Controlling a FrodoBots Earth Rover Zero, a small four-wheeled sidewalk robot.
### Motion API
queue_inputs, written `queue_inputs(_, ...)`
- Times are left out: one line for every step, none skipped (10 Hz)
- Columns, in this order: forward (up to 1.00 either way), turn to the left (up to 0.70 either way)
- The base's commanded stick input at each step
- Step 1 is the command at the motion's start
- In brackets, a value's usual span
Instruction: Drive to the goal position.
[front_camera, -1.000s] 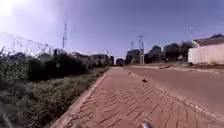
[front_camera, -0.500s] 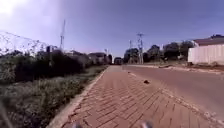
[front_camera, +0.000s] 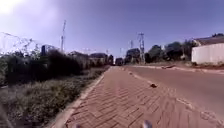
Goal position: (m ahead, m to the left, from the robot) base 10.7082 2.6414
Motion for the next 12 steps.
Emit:
queue_inputs(1.0,0.0)
queue_inputs(1.0,0.0)
queue_inputs(1.0,0.0)
queue_inputs(1.0,0.0)
queue_inputs(1.0,0.0)
queue_inputs(1.0,0.0)
queue_inputs(1.0,0.0)
queue_inputs(1.0,-0.08)
queue_inputs(1.0,-0.31)
queue_inputs(1.0,-0.23)
queue_inputs(1.0,0.0)
queue_inputs(1.0,0.0)
